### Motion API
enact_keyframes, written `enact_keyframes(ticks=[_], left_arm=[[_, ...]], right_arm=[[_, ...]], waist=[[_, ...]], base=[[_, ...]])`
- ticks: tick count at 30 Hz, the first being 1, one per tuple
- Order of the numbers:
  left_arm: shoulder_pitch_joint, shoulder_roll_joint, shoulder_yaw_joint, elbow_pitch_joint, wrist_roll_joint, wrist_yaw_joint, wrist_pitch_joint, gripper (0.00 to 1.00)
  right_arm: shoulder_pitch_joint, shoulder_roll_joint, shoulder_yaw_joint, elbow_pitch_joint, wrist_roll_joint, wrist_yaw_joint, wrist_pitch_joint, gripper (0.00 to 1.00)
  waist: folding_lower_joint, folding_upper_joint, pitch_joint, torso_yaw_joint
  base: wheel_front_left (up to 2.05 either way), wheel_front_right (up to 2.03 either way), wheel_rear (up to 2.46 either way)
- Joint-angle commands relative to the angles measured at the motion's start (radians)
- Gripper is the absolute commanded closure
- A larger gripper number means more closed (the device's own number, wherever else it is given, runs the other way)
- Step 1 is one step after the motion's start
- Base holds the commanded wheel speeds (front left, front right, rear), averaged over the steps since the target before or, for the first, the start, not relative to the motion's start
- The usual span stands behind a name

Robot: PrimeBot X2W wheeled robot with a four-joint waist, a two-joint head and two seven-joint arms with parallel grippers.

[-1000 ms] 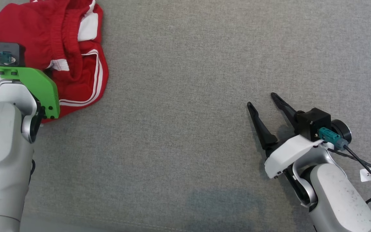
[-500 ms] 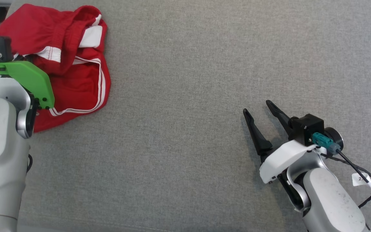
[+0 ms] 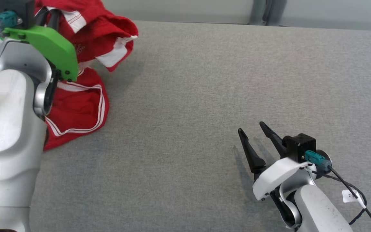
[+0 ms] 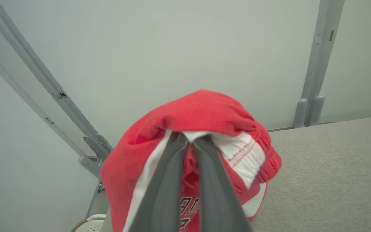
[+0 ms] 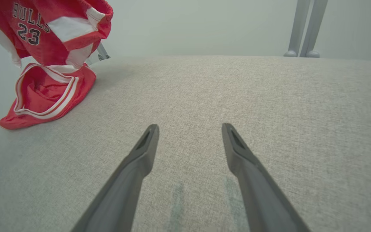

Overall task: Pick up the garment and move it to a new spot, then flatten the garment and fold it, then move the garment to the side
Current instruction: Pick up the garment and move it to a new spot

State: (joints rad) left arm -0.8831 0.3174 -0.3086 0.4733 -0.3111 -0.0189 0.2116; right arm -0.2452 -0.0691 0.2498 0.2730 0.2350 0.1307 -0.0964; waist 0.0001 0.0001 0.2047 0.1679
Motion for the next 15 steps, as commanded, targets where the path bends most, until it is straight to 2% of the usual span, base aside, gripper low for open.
enact_keyframes(ticks=[1, 7, 15], left_arm=[[-0.021, -0.014, -0.009, -0.016, 0.0, -0.009, 0.006, 1.0], [-0.04, -0.084, -0.075, -0.073, -0.021, -0.046, 0.05, 1.0], [-0.063, -0.192, -0.169, -0.081, -0.04, -0.077, 0.034, 1.0]], right_arm=[[0.017, 0.002, -0.004, 0.006, 0.005, 0.0, -0.008, 0.0], [0.042, 0.011, -0.016, 0.026, 0.014, 0.0, -0.022, 0.0], [0.048, 0.014, -0.021, 0.018, 0.008, 0.0, -0.018, 0.0]], waist=[[-0.0001, -0.0001, -0.057, -0.067], [-0.0001, -0.0001, -0.093, -0.156], [-0.0001, -0.0001, -0.087, -0.279]], base=[[0.0, 0.0, 0.0], [0.0, 0.0, 0.0], [0.0, 0.0, 0.0]])
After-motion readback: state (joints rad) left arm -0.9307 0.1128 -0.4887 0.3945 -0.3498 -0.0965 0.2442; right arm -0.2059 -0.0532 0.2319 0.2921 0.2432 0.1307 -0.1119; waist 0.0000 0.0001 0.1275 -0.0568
